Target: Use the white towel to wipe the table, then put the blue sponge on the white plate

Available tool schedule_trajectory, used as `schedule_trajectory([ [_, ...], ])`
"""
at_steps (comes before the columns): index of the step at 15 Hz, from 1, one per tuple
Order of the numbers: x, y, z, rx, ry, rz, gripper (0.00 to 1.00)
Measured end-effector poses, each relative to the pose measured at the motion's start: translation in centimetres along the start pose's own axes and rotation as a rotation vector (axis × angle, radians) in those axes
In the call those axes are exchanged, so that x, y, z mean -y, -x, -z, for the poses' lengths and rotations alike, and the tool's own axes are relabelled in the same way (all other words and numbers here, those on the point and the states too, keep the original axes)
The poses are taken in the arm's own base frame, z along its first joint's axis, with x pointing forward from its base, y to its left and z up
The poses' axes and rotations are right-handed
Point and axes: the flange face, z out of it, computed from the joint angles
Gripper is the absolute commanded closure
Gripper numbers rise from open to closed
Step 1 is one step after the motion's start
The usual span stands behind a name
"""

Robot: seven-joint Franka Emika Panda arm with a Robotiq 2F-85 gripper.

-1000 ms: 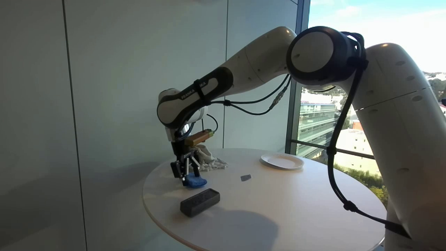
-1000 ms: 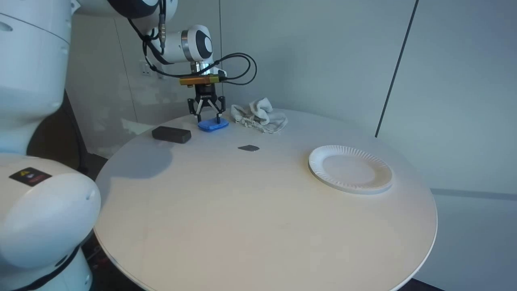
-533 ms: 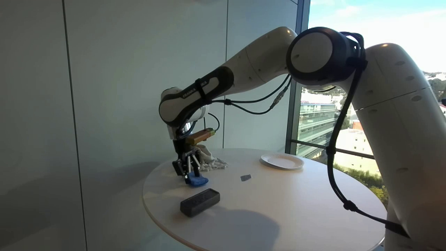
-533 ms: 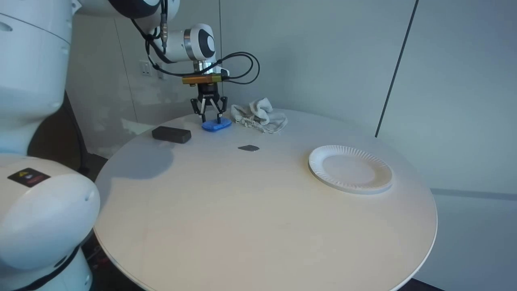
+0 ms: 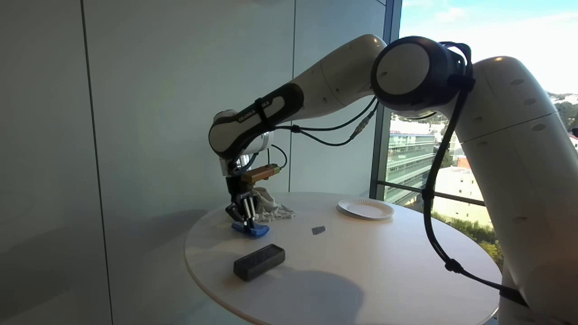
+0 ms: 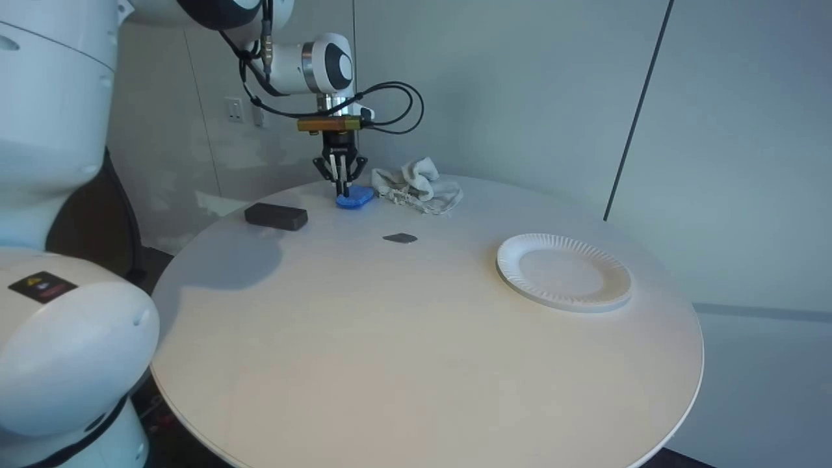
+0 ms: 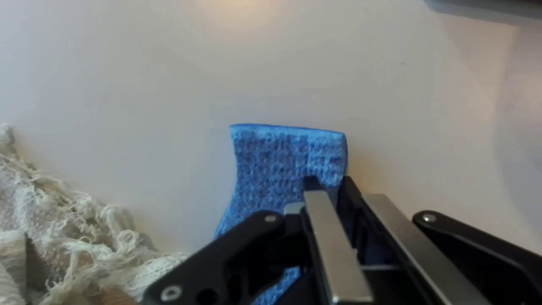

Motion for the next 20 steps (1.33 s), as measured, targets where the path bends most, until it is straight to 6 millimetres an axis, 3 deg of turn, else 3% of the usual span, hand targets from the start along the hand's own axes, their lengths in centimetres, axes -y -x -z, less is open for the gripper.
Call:
schedule_trajectory([
  [1, -0.2, 0.0, 0.1, -0.003, -0.002, -0.004, 0.95],
  [4, -1.4, 0.0, 1.2, -0.045, 0.016, -0.039, 0.95],
  [9, -4.7, 2.2, 6.2, -0.137, 0.078, -0.174, 0.96],
  [14, -7.9, 7.1, 10.1, -0.144, 0.203, -0.379, 0.96],
  [17, -9.1, 11.0, 10.6, -0.082, 0.231, -0.519, 0.96],
  [20, -10.7, 14.7, 9.6, -0.023, 0.296, -0.659, 0.96],
])
